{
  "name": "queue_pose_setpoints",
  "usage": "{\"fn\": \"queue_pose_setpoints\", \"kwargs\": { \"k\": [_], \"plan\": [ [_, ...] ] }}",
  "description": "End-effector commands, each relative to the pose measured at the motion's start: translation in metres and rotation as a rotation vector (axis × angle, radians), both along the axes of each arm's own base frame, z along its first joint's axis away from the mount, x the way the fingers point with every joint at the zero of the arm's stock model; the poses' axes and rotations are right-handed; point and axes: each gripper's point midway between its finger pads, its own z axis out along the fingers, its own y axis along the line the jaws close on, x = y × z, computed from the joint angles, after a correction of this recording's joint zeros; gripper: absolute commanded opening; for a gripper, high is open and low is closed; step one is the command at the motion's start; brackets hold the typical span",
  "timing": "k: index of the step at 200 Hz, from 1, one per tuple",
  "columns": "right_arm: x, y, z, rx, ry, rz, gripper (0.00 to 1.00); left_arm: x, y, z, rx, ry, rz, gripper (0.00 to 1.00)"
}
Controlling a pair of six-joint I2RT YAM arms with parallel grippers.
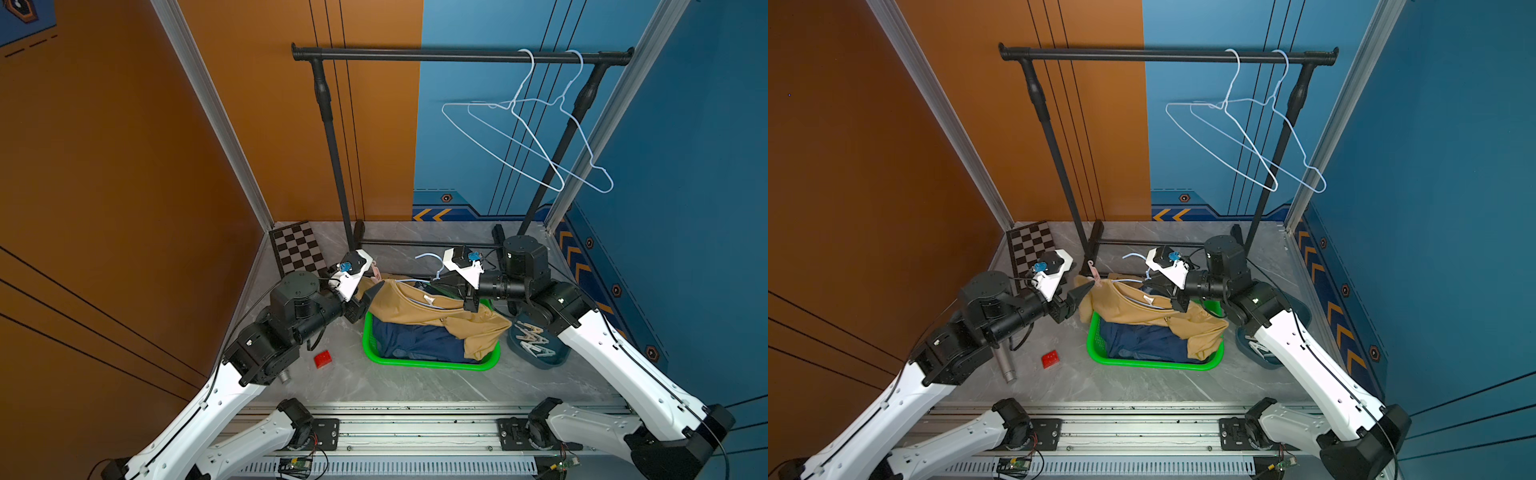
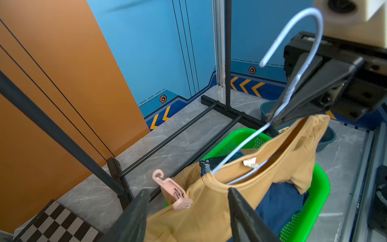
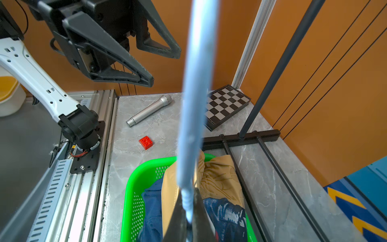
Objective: Remove the clothespins securing t-shirts to the hanger
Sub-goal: Adjust the hanger, then remove the clothespin from the hanger.
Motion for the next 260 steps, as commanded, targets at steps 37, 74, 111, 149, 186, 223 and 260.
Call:
{"fn": "queue_pose_setpoints", "kwargs": {
  "k": [37,74,111,149,186,223,260],
  "plan": [
    [-0.024,-0.019,0.002,-0.212,-0.292,0.094,0.00,-0.031,0.003,-0.030,0.321,-0.210,-0.210,0.67],
    [-0.037,-0.026,-0.018,-0.318,-0.408,0.135,0.00,-0.029,0.007,-0.055,0.457,-0.266,-0.239,0.68],
    [-0.046,-0.029,-0.031,-0.401,-0.453,0.163,0.00,-0.028,0.001,-0.072,0.502,-0.241,-0.292,0.69],
    [-0.053,-0.027,-0.037,-0.436,-0.474,0.201,0.00,-0.032,-0.010,-0.073,0.468,-0.217,-0.351,0.71],
    [-0.056,-0.026,-0.040,-0.455,-0.488,0.217,0.00,-0.034,-0.013,-0.072,0.455,-0.206,-0.376,0.74],
    [-0.058,-0.026,-0.045,-0.481,-0.497,0.234,0.00,-0.038,-0.013,-0.078,0.456,-0.178,-0.402,0.94],
    [-0.059,-0.025,-0.048,-0.495,-0.496,0.246,0.00,-0.038,-0.014,-0.084,0.456,-0.147,-0.423,0.98]
  ]
}}
